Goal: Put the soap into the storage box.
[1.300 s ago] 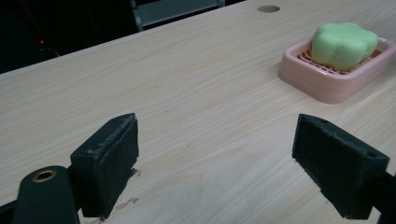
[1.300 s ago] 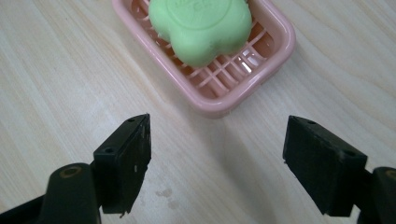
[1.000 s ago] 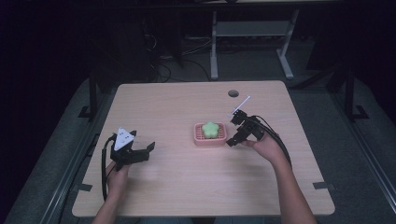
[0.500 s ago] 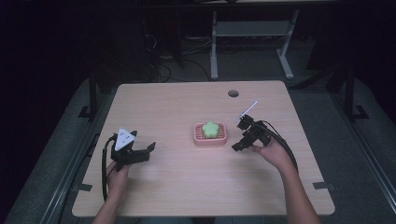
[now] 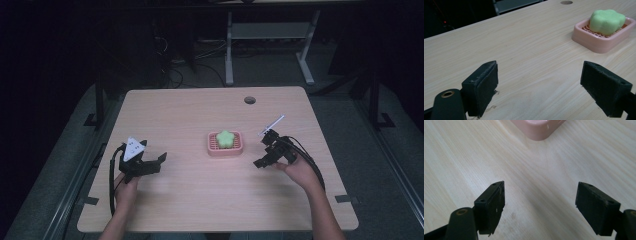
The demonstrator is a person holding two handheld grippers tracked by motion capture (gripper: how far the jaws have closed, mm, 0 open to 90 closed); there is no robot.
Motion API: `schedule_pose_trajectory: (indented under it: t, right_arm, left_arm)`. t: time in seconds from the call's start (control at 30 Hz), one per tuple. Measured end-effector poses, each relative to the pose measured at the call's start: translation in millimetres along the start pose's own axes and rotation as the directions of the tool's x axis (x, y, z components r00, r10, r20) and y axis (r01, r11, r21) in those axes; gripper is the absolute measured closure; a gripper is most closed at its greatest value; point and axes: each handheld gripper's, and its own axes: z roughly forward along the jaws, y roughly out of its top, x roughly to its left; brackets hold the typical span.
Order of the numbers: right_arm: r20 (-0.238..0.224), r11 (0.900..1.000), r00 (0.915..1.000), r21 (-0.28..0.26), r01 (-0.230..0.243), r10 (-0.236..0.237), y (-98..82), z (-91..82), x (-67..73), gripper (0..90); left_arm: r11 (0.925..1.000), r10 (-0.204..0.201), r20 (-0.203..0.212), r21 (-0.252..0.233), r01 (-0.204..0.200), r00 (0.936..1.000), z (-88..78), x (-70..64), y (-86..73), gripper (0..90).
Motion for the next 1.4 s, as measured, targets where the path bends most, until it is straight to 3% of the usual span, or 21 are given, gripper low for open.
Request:
schedule_pose_trajectory:
  t: [1.4]
  right_arm:
    - [0.000, 0.995, 0.9979, -0.081, -0.064, 0.065, -73.3, -10.4, -0.1, 23.1]
  left_arm:
    - [0.9999, 0.013, 0.013, 0.011, -0.013, 0.9998, 1.9, -3.6, -0.2, 14.3]
